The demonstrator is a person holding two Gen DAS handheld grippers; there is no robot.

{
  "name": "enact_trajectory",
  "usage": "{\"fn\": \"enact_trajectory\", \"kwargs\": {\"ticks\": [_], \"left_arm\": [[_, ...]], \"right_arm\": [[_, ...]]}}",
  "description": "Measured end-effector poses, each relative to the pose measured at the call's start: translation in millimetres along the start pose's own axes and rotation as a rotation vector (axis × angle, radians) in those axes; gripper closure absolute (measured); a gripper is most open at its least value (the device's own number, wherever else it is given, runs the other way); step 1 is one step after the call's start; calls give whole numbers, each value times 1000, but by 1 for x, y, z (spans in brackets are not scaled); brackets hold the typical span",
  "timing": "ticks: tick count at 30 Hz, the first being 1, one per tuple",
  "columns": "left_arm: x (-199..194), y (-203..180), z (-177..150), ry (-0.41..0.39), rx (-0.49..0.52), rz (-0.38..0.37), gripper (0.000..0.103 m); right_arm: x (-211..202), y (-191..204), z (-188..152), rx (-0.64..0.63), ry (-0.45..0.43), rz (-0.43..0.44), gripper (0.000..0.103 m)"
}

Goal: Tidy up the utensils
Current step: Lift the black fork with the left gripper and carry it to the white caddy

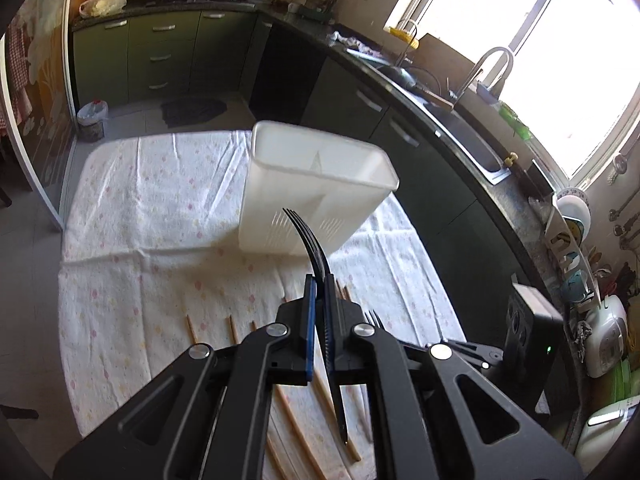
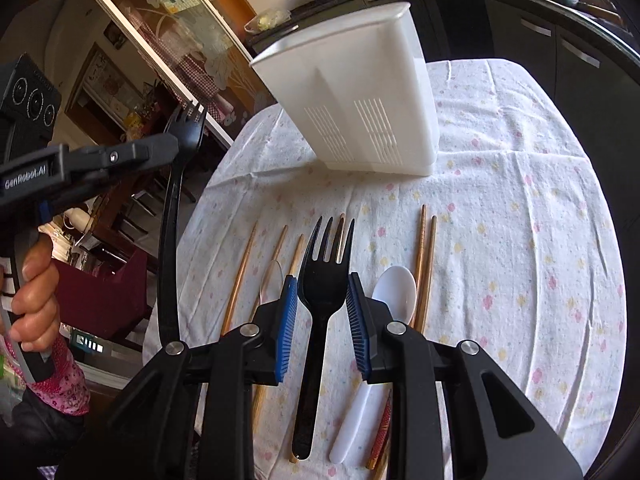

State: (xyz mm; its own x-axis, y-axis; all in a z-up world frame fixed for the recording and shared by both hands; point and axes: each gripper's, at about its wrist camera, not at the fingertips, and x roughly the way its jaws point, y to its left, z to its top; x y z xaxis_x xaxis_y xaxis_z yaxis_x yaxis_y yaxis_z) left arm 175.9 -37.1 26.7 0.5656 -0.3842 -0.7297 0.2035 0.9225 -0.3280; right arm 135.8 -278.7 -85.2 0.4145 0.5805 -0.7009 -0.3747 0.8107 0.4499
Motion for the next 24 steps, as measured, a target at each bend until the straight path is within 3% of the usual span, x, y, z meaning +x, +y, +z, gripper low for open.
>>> {"fn": "enact_trajectory", "kwargs": {"ticks": [5,9,11,15,24], "left_arm": [[-26,-24,64,-280,67,67,99],[-26,-41,95,-522,158,198,99],[-14,-45,102,-585,203,248,99],[20,-42,106,-590,231,268,99],[71,-25,82,-477,248,282,99]], "right_arm": [[-25,-2,7,0,-73,12,77],[-35,-6,9,7,-95,28,77],[-39,-8,9,9,-104,30,77],[-48,-10,10,16,-132,38,77],[-77,-1,40,-1,-239,19,77]]}}
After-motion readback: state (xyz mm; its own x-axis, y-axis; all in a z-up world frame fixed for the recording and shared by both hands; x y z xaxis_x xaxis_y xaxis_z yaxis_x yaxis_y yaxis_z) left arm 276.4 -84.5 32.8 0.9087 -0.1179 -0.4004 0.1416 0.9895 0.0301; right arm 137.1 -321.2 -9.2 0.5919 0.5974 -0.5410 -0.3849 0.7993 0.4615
